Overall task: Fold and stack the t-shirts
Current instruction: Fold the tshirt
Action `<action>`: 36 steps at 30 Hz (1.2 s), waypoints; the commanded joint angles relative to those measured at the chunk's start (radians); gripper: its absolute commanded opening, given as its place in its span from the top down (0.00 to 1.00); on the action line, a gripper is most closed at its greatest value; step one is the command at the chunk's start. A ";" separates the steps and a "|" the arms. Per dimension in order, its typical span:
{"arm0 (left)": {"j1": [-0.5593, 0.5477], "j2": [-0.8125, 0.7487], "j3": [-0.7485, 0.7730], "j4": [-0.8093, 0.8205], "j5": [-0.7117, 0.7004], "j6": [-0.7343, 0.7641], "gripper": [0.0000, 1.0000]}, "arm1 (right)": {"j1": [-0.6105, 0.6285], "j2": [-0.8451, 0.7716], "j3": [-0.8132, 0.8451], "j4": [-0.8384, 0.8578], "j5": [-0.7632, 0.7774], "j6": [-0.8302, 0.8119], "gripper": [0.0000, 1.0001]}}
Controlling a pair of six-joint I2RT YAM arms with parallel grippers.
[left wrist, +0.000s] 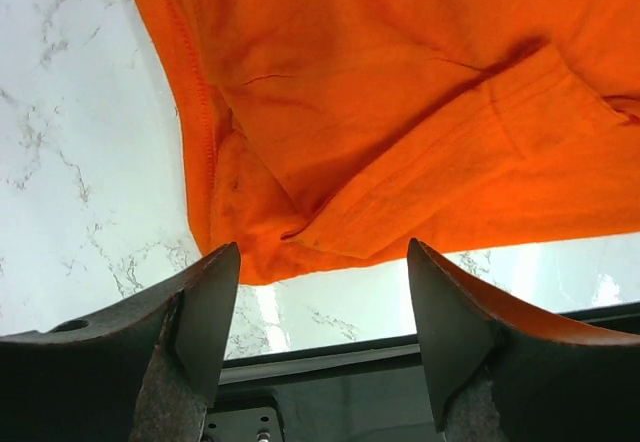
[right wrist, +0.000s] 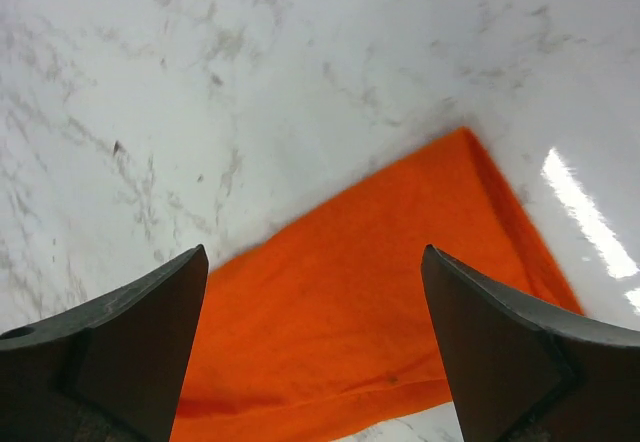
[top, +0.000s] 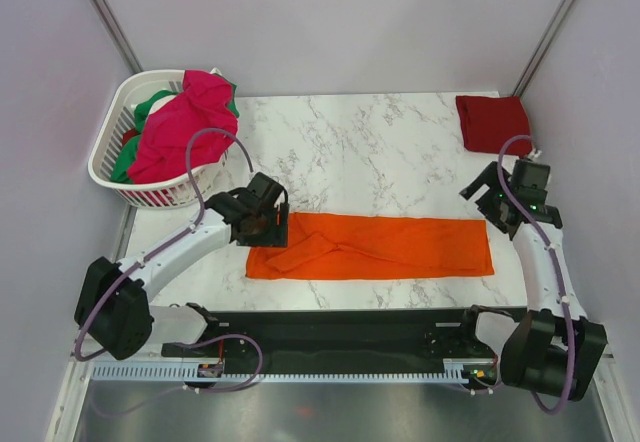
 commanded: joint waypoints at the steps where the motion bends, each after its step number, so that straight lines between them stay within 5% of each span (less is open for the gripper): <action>1: -0.003 0.080 0.000 0.008 -0.068 -0.068 0.26 | 0.133 0.031 -0.046 0.051 -0.106 0.007 0.06; 6: -0.001 0.195 0.020 0.047 -0.080 -0.110 0.31 | 0.306 0.141 -0.108 0.125 -0.089 0.021 0.18; 14: 0.008 0.477 0.190 0.083 -0.158 -0.067 0.34 | 0.351 0.284 -0.158 0.198 -0.098 -0.011 0.29; 22: 0.076 0.878 0.656 0.035 -0.155 0.085 0.38 | 0.630 0.301 -0.256 0.270 -0.106 0.110 0.26; 26: 0.098 1.124 1.141 -0.093 -0.172 0.175 0.37 | 0.877 0.286 -0.277 0.304 -0.066 0.268 0.24; 28: 0.118 1.305 1.475 -0.180 -0.107 0.249 0.34 | 1.093 0.303 -0.223 0.356 -0.076 0.378 0.23; 29: 0.125 1.354 1.584 -0.202 -0.076 0.272 0.34 | 1.094 0.323 -0.186 0.367 -0.083 0.378 0.22; 31: 0.131 1.418 1.724 -0.171 -0.027 0.324 0.19 | 1.225 0.372 -0.028 0.306 -0.086 0.369 0.16; 34: 0.135 1.363 1.658 -0.020 0.007 0.358 0.01 | 1.331 0.425 0.155 0.124 0.006 0.351 0.06; 36: 0.135 1.295 1.627 0.027 0.032 0.367 0.00 | 1.363 0.395 0.196 0.080 0.073 0.349 0.02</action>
